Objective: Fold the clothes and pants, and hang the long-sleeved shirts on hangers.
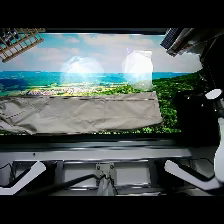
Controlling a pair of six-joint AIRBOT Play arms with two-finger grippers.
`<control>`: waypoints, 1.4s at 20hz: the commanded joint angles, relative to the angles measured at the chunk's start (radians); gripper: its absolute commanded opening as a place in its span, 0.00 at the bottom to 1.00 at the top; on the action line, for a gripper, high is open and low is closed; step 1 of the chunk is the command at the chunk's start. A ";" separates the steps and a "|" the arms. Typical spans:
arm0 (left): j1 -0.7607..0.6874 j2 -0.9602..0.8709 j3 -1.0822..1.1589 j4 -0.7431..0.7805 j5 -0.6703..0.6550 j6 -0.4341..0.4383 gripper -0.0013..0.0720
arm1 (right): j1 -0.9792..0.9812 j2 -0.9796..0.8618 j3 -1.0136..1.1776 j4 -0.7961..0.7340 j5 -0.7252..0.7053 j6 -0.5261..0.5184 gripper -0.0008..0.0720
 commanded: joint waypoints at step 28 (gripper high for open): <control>-1.394 -0.150 0.022 -0.489 0.201 0.064 0.56 | 0.153 -0.335 0.021 0.169 0.127 -0.205 0.04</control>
